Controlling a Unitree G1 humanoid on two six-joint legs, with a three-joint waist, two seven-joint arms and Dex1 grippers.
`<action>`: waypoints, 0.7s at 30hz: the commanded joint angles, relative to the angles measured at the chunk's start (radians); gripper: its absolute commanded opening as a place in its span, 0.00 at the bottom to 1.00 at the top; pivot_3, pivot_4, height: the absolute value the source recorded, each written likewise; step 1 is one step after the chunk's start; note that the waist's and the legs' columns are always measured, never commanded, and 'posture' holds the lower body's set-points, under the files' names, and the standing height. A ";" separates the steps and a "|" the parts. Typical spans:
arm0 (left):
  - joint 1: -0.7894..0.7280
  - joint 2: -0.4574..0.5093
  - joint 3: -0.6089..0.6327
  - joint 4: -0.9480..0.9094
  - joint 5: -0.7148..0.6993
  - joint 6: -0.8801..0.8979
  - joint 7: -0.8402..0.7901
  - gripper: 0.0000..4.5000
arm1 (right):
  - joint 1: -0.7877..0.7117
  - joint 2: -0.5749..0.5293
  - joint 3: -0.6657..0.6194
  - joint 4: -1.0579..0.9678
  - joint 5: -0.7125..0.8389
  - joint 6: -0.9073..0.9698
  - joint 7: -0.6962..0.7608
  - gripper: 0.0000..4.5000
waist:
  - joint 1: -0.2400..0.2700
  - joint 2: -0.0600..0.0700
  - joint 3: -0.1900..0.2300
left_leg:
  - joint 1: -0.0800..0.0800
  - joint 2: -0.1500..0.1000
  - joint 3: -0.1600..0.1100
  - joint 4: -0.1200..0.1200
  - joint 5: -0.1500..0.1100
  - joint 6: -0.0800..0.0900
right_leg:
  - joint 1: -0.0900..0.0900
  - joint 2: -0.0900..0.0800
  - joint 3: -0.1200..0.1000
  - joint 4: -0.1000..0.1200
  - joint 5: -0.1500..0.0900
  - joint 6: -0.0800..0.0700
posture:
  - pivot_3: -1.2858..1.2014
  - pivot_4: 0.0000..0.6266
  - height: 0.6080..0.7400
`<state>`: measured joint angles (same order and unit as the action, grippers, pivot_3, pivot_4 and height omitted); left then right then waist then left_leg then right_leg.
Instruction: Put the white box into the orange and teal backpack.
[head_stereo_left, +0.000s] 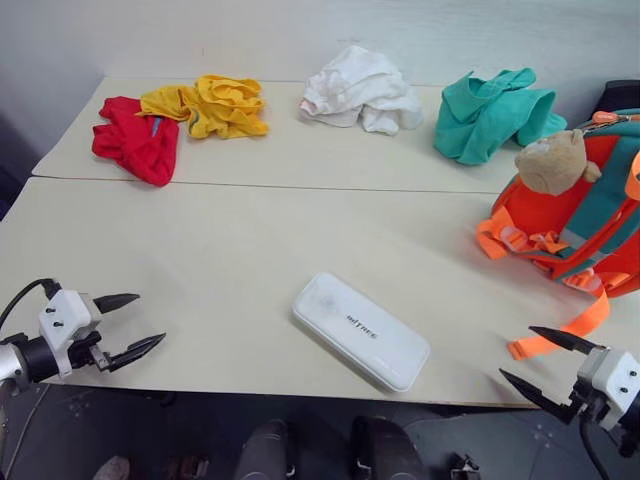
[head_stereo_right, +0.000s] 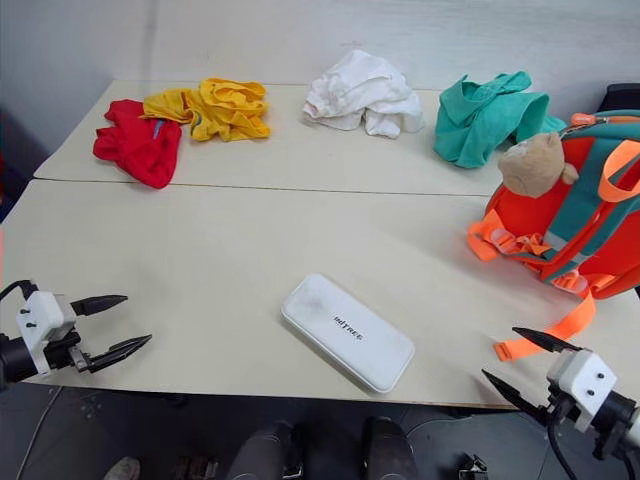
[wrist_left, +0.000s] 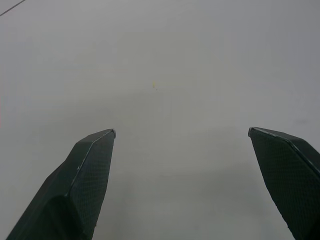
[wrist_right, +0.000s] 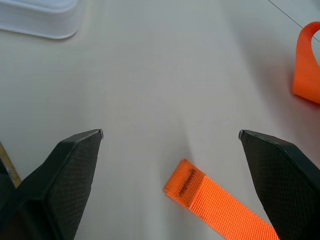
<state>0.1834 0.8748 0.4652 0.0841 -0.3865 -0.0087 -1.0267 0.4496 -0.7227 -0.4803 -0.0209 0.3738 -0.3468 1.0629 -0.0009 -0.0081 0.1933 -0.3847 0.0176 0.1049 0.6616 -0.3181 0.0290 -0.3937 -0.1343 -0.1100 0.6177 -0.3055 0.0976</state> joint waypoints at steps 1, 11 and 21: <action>-0.015 0.009 0.032 -0.006 0.001 -0.009 0.015 1.00 | 0.018 -0.010 -0.027 -0.059 0.030 0.015 -0.001 0.99 | 0.000 0.000 0.000 | 0.000 0.000 0.000 0.000 0.000 0.000 | 0.000 0.000 0.000 0.000 0.000 0.000 | 0.52 0.24 1.00; -0.214 0.035 -0.114 -0.146 -0.119 0.395 0.036 1.00 | 0.079 -0.047 0.013 -0.264 0.106 0.258 0.014 0.87 | 0.009 0.001 0.000 | 0.000 -0.001 0.000 0.001 0.001 0.001 | 0.001 -0.001 0.000 0.002 0.000 0.000 | 0.52 0.24 1.00; -0.602 -0.181 -0.479 -0.034 0.095 0.342 0.115 0.37 | 0.071 -0.100 0.200 -0.382 0.049 0.423 0.047 0.08 | 0.026 0.000 0.000 | 0.000 -0.002 0.003 0.003 0.005 0.007 | 0.000 0.003 0.001 0.003 0.001 0.001 | 0.52 0.24 1.00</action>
<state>-0.3918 0.7000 0.0045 0.0321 -0.3207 0.3615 -0.9227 0.5294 -0.8125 -0.2977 -0.3851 0.4232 0.0717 1.0994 0.0252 -0.0085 0.1929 -0.3849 0.0157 0.1078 0.6647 -0.3129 0.0358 -0.3938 -0.1307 -0.1101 0.6213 -0.3048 0.0990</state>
